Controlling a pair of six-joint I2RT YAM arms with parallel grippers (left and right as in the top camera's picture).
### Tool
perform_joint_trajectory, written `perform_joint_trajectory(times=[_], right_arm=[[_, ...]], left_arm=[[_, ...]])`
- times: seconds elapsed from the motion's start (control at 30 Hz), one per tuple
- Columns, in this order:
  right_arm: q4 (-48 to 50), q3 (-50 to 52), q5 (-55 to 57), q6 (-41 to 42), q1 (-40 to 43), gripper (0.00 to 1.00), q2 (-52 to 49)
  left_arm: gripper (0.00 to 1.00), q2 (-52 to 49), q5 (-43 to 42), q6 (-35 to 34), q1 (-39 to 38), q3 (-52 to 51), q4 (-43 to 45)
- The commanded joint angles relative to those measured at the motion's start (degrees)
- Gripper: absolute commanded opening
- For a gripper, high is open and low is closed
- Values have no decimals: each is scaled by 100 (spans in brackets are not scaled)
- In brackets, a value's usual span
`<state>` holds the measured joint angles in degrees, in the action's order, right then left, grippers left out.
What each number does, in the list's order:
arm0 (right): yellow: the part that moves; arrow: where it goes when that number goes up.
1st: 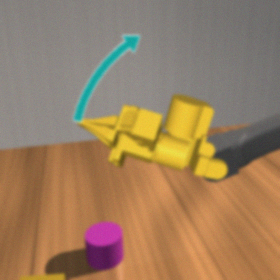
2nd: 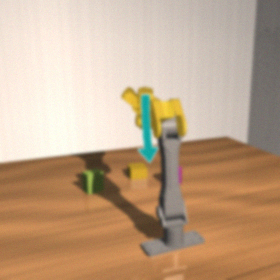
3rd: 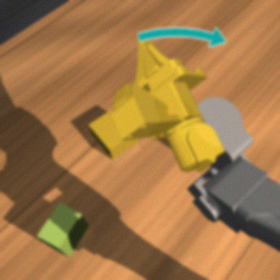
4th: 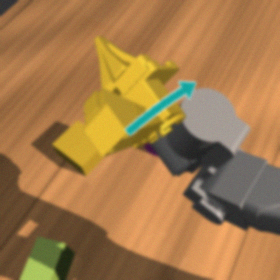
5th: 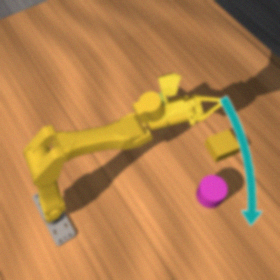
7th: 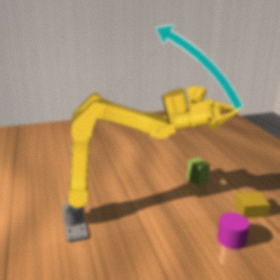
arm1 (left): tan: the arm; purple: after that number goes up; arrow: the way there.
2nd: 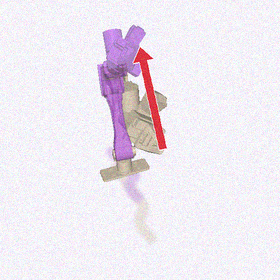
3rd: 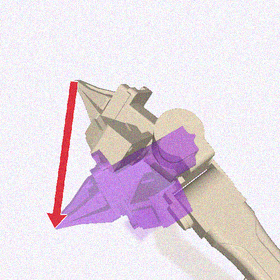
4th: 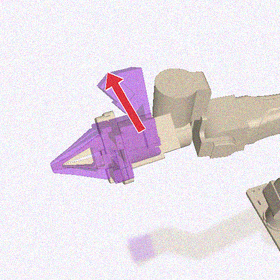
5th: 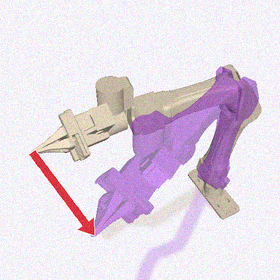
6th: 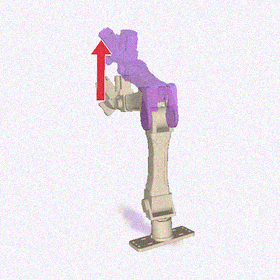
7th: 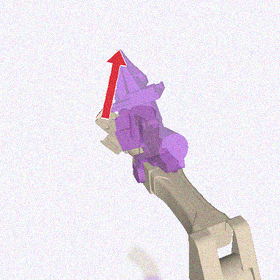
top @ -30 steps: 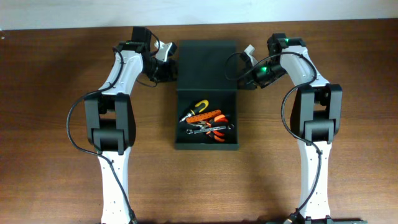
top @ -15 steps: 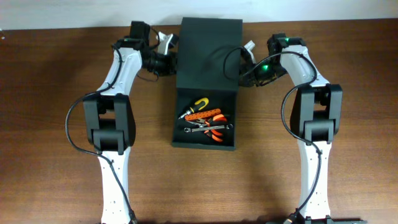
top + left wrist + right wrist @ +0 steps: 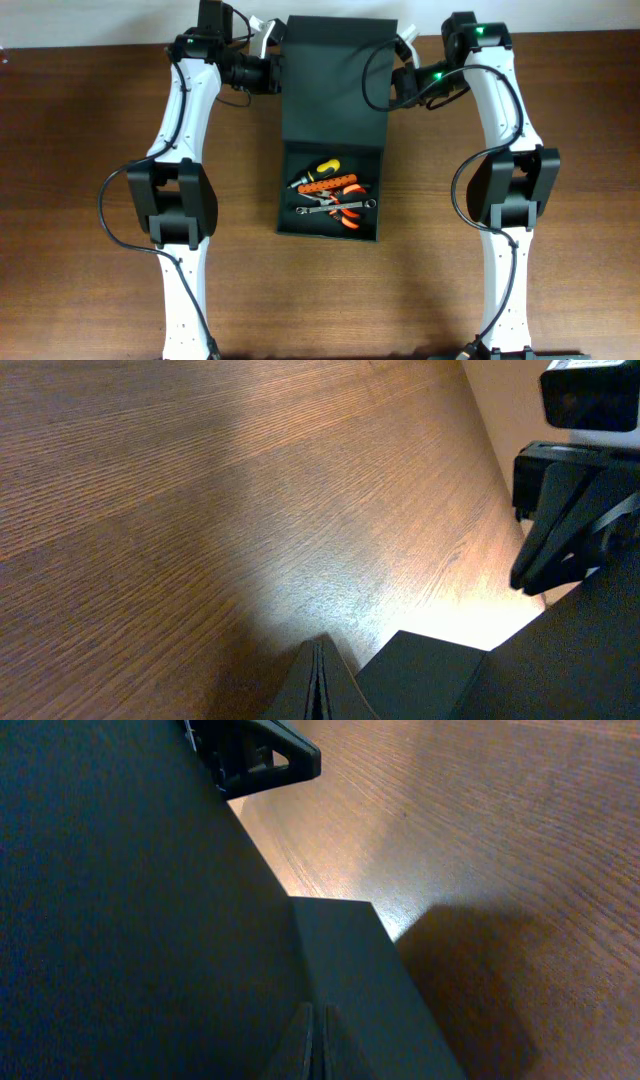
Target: Pack container
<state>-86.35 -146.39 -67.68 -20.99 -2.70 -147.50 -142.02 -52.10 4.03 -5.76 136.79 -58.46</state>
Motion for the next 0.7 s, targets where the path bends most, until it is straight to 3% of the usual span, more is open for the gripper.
perform_joint_trajectory(times=[0.0, 0.4, 0.67], right_arm=[[-181, -411, -212, -20, -131, 4, 68], [-1099, -791, 691, -389, -131, 4, 367], [-1097, -826, 951, -192, -131, 4, 876]], left_arm=[[2, 503, -299, 214, -138, 138, -127], [2, 1298, 393, 981, -138, 138, -1213], [2, 1475, 413, 1515, -138, 138, -2006]])
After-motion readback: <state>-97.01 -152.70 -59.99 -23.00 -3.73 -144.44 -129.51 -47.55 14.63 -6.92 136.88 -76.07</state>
